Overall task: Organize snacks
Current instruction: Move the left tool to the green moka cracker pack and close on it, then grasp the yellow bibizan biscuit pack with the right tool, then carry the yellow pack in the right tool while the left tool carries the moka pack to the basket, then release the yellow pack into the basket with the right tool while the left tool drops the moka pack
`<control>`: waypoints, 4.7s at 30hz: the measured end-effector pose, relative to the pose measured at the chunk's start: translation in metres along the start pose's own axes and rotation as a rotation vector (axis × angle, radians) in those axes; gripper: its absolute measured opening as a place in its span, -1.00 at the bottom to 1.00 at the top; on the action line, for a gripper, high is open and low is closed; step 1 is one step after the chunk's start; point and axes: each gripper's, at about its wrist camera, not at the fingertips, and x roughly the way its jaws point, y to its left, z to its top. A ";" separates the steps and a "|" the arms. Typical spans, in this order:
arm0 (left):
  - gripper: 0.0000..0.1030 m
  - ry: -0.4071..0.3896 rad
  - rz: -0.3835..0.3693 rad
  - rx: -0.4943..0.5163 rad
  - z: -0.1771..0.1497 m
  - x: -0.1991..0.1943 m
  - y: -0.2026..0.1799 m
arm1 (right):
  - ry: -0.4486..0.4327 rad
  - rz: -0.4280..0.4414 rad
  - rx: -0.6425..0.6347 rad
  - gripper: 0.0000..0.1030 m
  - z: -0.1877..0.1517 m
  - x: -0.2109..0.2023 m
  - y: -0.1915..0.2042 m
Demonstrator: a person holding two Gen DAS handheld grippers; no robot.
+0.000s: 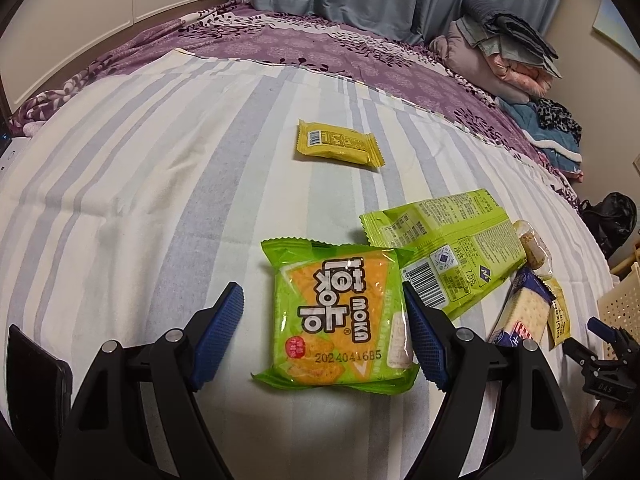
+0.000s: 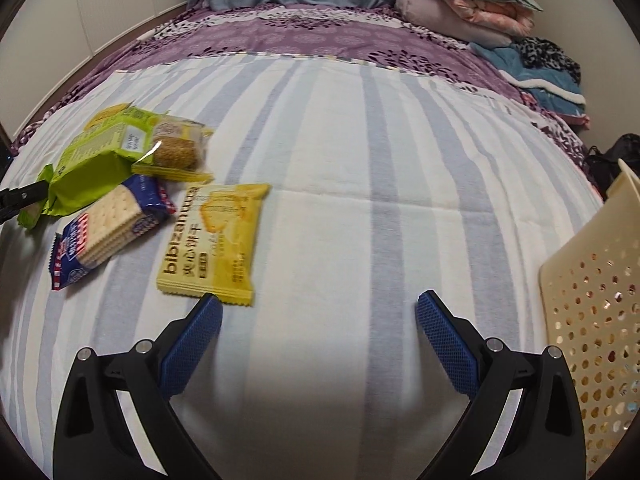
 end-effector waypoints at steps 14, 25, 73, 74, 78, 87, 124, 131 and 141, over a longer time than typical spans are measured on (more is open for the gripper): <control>0.12 -0.017 0.025 0.017 -0.001 -0.013 0.008 | -0.066 0.125 -0.046 0.90 0.012 -0.007 0.037; 0.12 -0.052 0.022 0.017 0.006 -0.031 0.007 | -0.066 0.097 -0.063 0.58 0.030 0.013 0.056; 0.12 -0.129 -0.120 0.226 -0.006 -0.108 -0.112 | -0.278 0.108 0.088 -0.09 0.009 -0.097 -0.017; 0.12 -0.130 -0.124 0.233 -0.007 -0.109 -0.116 | -0.284 0.106 0.095 -0.09 0.008 -0.100 -0.020; 0.12 -0.132 -0.142 0.266 -0.011 -0.115 -0.133 | -0.305 0.094 0.125 -0.09 0.002 -0.110 -0.034; 0.12 -0.136 -0.180 0.326 -0.019 -0.125 -0.170 | -0.350 0.056 0.176 -0.09 -0.009 -0.128 -0.066; 0.12 -0.145 -0.362 0.637 -0.046 -0.146 -0.356 | -0.365 -0.109 0.479 0.01 -0.101 -0.169 -0.213; 0.12 -0.147 -0.421 0.705 -0.056 -0.152 -0.400 | -0.377 -0.167 0.532 0.42 -0.115 -0.178 -0.234; 0.12 -0.138 -0.490 0.771 -0.065 -0.153 -0.455 | -0.383 -0.189 0.554 0.42 -0.126 -0.184 -0.245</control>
